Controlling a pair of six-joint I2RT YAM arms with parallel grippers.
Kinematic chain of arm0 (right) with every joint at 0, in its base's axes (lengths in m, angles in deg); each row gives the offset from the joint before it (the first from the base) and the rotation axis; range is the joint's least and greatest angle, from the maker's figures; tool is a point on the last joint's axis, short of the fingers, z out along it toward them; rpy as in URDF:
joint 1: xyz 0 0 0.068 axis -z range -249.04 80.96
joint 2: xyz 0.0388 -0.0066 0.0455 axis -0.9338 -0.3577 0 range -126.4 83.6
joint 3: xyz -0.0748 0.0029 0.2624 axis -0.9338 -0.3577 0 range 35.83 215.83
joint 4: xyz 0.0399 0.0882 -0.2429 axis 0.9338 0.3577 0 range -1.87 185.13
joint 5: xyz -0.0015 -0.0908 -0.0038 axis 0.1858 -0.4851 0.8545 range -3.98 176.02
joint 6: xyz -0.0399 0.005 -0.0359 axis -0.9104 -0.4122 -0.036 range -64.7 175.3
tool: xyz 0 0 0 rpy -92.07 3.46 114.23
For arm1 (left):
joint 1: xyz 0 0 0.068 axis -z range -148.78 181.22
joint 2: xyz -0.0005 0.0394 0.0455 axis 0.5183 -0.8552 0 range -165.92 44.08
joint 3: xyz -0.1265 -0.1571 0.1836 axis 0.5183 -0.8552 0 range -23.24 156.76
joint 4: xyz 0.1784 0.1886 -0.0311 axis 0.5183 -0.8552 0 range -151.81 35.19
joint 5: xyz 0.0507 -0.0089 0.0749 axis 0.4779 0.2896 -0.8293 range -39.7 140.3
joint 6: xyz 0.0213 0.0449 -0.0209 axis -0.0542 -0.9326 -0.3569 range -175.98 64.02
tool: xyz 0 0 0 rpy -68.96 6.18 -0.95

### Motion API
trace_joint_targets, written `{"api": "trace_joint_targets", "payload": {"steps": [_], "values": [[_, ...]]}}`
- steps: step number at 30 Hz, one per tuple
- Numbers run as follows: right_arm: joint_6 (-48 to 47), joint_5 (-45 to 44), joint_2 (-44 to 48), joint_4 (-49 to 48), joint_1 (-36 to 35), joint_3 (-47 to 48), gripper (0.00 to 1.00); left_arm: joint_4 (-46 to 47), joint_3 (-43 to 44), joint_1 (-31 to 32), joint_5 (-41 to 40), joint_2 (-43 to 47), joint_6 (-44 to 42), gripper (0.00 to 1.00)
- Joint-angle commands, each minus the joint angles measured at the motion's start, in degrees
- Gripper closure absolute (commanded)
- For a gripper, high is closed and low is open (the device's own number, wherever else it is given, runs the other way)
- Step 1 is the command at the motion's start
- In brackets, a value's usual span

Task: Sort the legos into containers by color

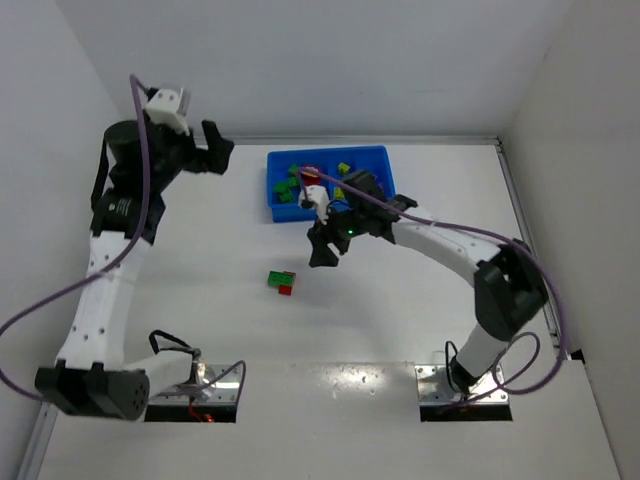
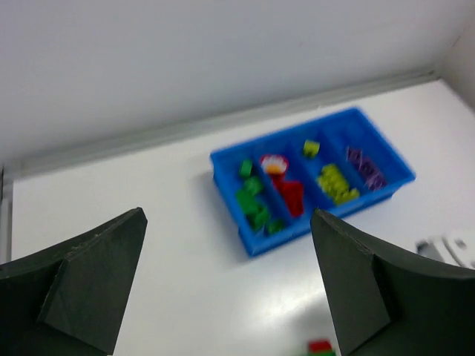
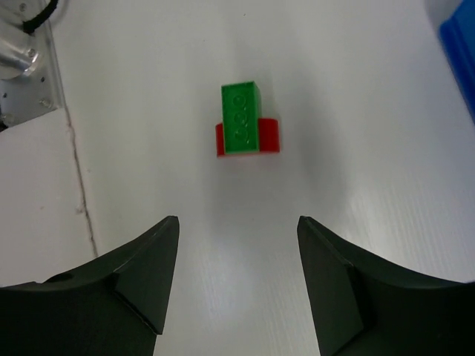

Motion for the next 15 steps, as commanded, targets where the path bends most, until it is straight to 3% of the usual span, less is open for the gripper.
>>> {"api": "trace_joint_targets", "payload": {"steps": [1,6,15], "values": [[-2.8,-3.8,-7.6,-1.0,-4.1,8.8,0.35,-10.9,-8.2,-3.6,0.2,6.1,-3.6,0.01],[-2.8,-8.1,-18.7,1.6,-8.5,18.6,0.37,-13.7,-18.2,-5.8,-0.3,18.2,-4.0,0.01],[-2.8,-11.0,-28.5,4.6,-12.1,26.0,0.45,-15.0,-21.0,-9.8,1.8,16.9,-2.5,0.01]]}}
